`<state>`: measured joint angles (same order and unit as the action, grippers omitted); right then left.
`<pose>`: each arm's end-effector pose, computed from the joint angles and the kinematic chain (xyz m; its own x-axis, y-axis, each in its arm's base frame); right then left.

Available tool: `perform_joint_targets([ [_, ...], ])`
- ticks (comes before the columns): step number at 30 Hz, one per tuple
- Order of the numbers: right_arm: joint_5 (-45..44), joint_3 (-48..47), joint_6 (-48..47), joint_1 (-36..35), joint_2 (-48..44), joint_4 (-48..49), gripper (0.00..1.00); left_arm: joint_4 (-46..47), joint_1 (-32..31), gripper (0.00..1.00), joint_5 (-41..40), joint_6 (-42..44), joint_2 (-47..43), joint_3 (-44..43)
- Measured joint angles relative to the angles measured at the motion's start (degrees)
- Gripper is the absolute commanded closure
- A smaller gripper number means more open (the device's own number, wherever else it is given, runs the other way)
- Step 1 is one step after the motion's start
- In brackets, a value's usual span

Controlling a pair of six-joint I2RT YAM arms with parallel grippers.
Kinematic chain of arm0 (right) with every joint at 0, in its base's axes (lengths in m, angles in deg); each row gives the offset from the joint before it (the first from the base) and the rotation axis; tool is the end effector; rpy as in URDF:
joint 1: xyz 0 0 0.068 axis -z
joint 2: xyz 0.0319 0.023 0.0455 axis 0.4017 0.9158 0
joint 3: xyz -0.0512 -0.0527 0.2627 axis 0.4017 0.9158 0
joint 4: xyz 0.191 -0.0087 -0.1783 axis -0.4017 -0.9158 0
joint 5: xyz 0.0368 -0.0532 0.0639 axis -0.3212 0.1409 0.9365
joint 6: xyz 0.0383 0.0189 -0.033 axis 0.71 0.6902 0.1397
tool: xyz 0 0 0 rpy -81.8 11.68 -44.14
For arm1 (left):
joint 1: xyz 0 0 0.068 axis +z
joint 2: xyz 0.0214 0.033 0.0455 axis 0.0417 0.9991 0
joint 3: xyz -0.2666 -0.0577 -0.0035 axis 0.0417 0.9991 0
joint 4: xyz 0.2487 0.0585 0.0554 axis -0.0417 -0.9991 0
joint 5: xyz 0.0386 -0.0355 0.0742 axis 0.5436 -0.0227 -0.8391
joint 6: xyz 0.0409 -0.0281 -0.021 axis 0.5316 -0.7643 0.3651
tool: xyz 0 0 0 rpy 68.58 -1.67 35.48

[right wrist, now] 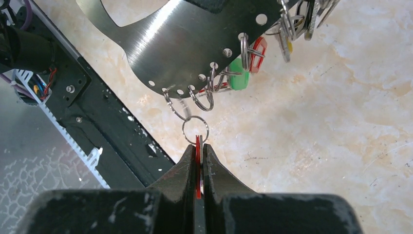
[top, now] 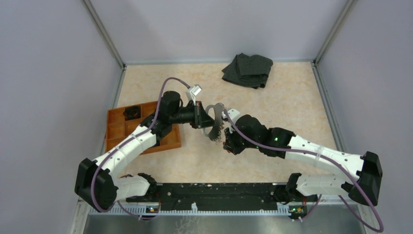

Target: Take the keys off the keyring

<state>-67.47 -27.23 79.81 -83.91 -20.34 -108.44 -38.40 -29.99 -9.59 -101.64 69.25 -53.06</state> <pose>0.1198 0.2080 0.2913 -0.6036 -0.3478 -0.7174 -0.6938 0.6724 0.2579 0.2159 -0.1630 0.3061 -0.7802 -0.0454 -0.6239 0.5571 0.4034 -0.7259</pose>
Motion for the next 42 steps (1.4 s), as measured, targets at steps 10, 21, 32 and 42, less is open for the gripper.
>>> perform_joint_targets([
  [10,0.0,-0.04,-1.66,0.0,0.0,-0.44,1.0,5.7,1.88,0.95,3.8,-5.18,0.04,5.53],
  [21,0.24,-3.52,-5.6,-0.87,0.11,-2.12,1.0,7.39,1.88,0.81,3.96,-5.6,1.44,7.43],
  [32,0.35,-5.51,-7.28,-1.22,0.59,-4.24,1.0,6.49,1.88,0.59,2.95,-4.13,1.42,7.54],
  [42,0.55,-6.51,-8.98,-1.25,1.36,-6.25,1.0,1.79,1.92,0.31,1.77,1.27,-0.46,7.52],
])
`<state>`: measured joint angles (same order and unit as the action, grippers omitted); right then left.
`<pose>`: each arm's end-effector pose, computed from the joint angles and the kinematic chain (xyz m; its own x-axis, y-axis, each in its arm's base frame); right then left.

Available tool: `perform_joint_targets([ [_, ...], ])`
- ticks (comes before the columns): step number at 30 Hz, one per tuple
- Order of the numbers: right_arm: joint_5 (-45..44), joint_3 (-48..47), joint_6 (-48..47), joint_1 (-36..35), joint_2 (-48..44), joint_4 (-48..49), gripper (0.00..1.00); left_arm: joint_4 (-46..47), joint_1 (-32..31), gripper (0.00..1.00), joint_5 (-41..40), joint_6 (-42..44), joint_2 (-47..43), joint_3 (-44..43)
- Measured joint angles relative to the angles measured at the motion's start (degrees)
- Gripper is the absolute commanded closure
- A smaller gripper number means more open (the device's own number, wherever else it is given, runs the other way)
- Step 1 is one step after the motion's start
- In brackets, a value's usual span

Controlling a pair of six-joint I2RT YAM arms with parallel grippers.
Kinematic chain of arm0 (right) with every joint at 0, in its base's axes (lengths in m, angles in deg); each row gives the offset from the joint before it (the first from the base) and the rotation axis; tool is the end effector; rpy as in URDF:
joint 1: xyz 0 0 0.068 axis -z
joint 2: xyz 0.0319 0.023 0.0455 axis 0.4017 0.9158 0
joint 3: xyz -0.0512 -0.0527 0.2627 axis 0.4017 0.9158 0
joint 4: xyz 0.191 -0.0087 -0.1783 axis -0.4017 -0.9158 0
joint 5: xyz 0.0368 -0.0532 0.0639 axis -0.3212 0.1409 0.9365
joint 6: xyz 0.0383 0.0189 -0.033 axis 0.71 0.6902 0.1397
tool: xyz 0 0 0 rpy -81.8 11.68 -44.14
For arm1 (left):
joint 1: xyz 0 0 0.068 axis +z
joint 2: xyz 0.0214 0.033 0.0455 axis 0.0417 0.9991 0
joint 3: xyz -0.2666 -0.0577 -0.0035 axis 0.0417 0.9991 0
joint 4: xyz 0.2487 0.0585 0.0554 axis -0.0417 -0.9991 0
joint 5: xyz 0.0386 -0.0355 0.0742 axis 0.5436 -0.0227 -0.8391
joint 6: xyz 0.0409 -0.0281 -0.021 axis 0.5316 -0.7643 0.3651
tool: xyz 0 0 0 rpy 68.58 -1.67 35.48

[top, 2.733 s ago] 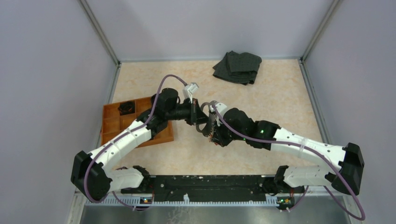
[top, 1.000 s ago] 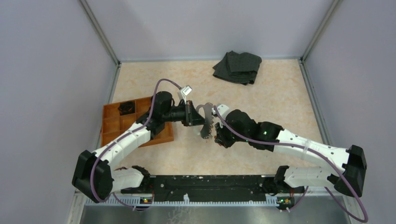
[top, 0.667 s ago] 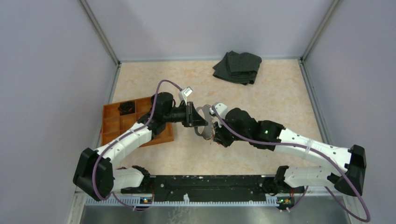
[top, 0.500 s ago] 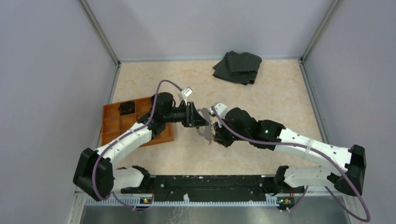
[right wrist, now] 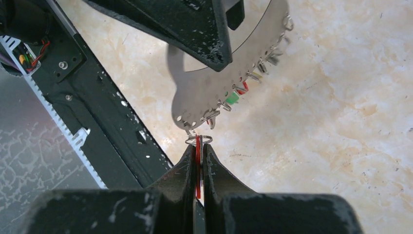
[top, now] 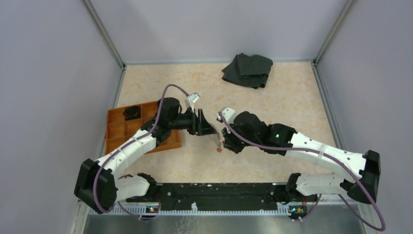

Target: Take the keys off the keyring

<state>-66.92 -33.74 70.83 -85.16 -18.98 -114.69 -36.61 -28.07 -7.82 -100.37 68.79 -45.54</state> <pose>0.1160 0.2127 0.3150 -0.4856 -0.4728 -0.7353 -0.7948 0.5889 0.1462 0.2120 -0.1512 0.2663 -0.8191 -0.0182 -0.5733 0.5101 0.4342 -0.7425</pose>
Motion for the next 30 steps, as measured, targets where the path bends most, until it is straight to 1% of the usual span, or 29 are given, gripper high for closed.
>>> perform_joint_targets([
  [4,-0.04,-0.81,-0.52,0.0,0.0,-0.76,1.0,-1.62,0.0,0.21,-0.02,1.73,-1.64,0.0],
  [6,-0.28,-1.09,-0.83,0.02,0.04,-0.9,1.0,-2.36,0.0,0.19,-0.02,2.58,-2.67,0.02],
  [8,-0.31,-1.09,-1.14,-0.02,0.04,-1.36,1.0,-2.8,0.0,0.19,0.0,3.19,-3.65,0.02],
  [12,0.02,-1.11,-1.75,-0.02,0.04,-2.36,1.0,-3.69,0.0,0.22,0.0,4.74,-6.23,0.44],
  [16,0.11,-1.6,-3.08,-0.02,-0.02,-3.8,1.0,-3.89,0.0,0.3,0.02,6.36,-9.22,0.85],
  [18,0.7,-2.1,-3.93,-0.02,-0.07,-4.5,1.0,-3.13,-0.07,0.37,0.24,7.08,-10.27,0.94],
  [21,2.23,-2.58,-5.31,-0.02,-0.46,-4.92,1.0,1.66,-1.07,0.4,0.92,8.22,-11.74,2.58],
  [26,4.33,-2.6,-7.67,-0.07,-1.68,-5.11,1.0,12.09,-6.16,0.4,1.51,11.06,-14.69,8.02],
  [30,5.25,-2.6,-9.35,-0.85,-2.16,-5.6,1.0,19.47,-9.49,0.41,1.6,14.99,-16.0,11.23],
])
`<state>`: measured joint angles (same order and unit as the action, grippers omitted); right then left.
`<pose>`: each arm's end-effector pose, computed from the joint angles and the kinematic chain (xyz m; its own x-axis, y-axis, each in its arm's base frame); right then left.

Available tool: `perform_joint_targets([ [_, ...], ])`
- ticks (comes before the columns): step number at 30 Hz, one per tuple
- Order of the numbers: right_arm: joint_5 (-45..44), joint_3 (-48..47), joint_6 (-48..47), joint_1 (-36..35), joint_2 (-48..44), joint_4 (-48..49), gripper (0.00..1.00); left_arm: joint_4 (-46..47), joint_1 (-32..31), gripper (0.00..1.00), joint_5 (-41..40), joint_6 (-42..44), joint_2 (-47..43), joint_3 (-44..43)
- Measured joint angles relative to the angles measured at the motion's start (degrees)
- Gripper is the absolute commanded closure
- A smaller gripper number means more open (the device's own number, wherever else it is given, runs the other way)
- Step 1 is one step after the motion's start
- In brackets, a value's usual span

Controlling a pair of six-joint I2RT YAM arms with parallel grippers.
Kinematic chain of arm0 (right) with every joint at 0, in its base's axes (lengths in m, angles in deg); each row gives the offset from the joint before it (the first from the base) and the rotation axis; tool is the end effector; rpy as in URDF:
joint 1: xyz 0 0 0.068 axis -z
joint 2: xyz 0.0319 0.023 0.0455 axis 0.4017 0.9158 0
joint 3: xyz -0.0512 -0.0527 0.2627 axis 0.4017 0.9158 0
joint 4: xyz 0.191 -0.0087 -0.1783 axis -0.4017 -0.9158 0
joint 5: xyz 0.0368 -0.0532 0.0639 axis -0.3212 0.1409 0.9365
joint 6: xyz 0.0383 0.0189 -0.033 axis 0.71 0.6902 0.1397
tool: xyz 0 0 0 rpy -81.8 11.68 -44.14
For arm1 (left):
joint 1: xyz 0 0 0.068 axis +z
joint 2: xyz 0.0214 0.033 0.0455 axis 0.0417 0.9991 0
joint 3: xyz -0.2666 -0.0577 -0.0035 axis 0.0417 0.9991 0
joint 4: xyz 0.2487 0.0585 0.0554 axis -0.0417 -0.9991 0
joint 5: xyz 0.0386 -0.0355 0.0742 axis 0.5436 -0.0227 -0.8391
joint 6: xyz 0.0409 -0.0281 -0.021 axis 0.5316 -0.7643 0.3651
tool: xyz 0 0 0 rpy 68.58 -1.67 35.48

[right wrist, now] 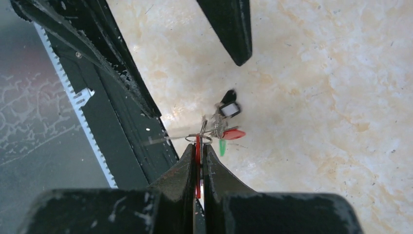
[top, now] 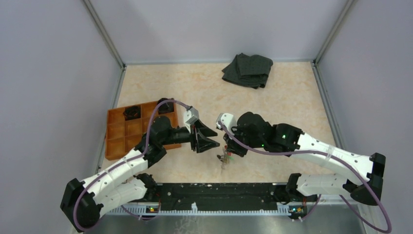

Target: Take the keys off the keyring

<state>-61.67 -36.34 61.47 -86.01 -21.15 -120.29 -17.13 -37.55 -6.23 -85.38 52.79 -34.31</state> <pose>0.1035 0.2037 0.3302 -0.3476 -0.5794 -0.7372 -0.8987 0.4301 0.0857 0.1451 -0.1522 0.2915 -0.3596 -0.0205 -0.9329 0.9216 0.1486 -0.3585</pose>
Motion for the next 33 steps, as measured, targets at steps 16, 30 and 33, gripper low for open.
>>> perform_joint_targets([
  [16,1.01,-3.76,-5.38,-2.45,-2.75,-4.92,1.0,15.45,-3.89,0.51,1.46,5.88,0.0,8.07],
  [30,0.37,-5.88,-5.81,-2.64,-2.6,-8.04,1.0,20.17,-11.39,0.53,-1.68,11.61,2.19,8.39],
  [33,0.22,-5.97,-5.64,-3.15,-2.58,-8.15,1.0,20.2,-12.26,0.54,-2.45,12.57,3.13,8.39],
])
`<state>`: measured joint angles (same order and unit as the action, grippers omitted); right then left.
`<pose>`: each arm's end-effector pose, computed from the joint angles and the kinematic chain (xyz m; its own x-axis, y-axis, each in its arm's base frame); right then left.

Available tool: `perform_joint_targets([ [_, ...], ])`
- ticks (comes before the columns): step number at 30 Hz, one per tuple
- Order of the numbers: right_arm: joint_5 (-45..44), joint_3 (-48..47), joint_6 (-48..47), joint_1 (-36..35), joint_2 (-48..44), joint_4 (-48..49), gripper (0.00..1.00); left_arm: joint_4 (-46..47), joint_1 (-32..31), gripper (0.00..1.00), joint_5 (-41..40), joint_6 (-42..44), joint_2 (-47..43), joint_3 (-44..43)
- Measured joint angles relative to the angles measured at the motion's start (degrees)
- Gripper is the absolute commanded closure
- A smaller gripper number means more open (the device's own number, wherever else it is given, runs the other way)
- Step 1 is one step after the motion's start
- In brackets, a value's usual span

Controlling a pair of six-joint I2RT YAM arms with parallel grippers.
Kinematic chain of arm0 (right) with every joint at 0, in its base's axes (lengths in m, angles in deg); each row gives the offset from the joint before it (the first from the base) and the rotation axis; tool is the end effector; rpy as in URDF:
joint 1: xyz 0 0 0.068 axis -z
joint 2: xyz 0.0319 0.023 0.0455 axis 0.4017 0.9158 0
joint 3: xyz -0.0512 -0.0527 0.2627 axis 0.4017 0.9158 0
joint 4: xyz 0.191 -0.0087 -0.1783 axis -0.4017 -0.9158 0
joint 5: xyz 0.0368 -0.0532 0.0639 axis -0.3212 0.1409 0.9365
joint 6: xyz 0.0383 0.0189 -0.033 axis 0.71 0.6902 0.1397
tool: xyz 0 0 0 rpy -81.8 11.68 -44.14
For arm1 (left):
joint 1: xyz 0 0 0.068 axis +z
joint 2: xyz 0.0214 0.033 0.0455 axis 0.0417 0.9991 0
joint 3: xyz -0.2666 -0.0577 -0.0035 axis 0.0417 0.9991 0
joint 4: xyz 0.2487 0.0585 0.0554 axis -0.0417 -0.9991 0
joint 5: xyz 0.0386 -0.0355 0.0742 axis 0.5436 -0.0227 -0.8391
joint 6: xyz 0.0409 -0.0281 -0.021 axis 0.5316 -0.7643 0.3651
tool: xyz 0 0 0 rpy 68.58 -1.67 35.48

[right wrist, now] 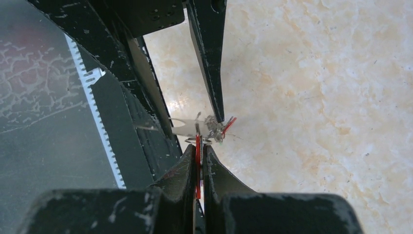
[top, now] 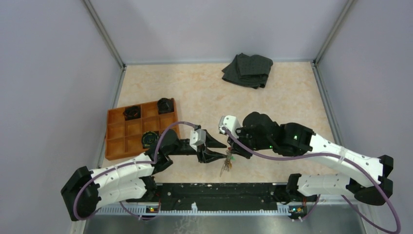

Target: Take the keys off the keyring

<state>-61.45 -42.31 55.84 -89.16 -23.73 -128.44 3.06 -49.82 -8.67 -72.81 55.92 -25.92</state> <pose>0.0834 0.1901 0.3612 -0.2211 -0.6271 -0.7469 -0.9484 0.3168 0.0148 0.1115 -0.1804 0.2657 -0.0524 -0.0797 -0.9954 0.9983 -0.0312 -0.0501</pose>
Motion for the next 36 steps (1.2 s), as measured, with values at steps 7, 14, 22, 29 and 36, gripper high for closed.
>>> perform_joint_targets([
  [7,-0.5,-0.55,0.46,-0.81,0.72,-0.22,1.0,0.22,-1.11,0.56,-1.38,1.49,0.81,0.0],
  [14,-0.87,-0.81,0.63,-1.16,1.2,-0.2,1.0,0.5,-1.64,0.65,-1.86,2.43,1.36,0.0],
  [22,-1.16,-1.55,1.03,-1.31,1.75,-1.09,1.0,1.09,-1.88,0.84,-2.16,2.86,1.53,0.0],
  [29,-1.95,-2.27,1.05,-1.57,1.84,-1.79,1.0,1.68,-1.92,1.0,-1.88,3.5,1.66,0.02],
  [36,-2.69,-2.32,1.18,-1.79,1.84,-2.34,1.0,1.51,-2.12,1.0,-1.31,4.28,1.66,0.02],
])
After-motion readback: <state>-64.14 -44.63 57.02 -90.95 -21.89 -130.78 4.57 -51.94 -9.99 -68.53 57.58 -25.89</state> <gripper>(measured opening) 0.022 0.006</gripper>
